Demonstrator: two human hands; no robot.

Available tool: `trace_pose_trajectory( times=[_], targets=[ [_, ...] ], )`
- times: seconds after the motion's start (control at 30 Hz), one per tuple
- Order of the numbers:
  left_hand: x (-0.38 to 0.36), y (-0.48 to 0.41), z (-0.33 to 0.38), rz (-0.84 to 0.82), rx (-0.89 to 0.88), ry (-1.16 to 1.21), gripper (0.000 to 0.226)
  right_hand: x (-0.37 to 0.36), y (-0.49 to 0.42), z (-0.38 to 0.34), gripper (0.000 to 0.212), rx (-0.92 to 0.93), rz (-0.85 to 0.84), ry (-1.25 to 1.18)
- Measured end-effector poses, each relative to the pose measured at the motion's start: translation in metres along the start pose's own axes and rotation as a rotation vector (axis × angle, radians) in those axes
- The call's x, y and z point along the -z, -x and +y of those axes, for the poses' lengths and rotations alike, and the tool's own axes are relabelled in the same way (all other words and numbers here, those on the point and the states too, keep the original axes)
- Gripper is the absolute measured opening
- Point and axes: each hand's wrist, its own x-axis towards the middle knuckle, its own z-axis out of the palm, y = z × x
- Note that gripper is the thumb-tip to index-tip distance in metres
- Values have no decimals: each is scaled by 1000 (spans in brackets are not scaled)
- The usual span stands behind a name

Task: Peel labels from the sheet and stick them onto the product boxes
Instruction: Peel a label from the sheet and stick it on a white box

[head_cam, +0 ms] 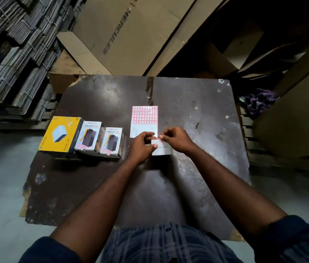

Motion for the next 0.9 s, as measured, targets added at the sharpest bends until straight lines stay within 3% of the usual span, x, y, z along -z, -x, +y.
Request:
trace_pose_trajectory(
  times=[0.4, 0.67, 0.9],
  targets=[
    [1, 5, 4, -33, 2, -60, 44, -2, 14, -8, 9, -8, -9, 54],
    [-12, 22, 1, 43, -16, -158, 28, -12, 30, -9, 3, 58, 96, 99],
    [-24, 44, 3, 28, 97, 101, 19, -11, 48, -9, 6, 24, 157, 4]
  ],
)
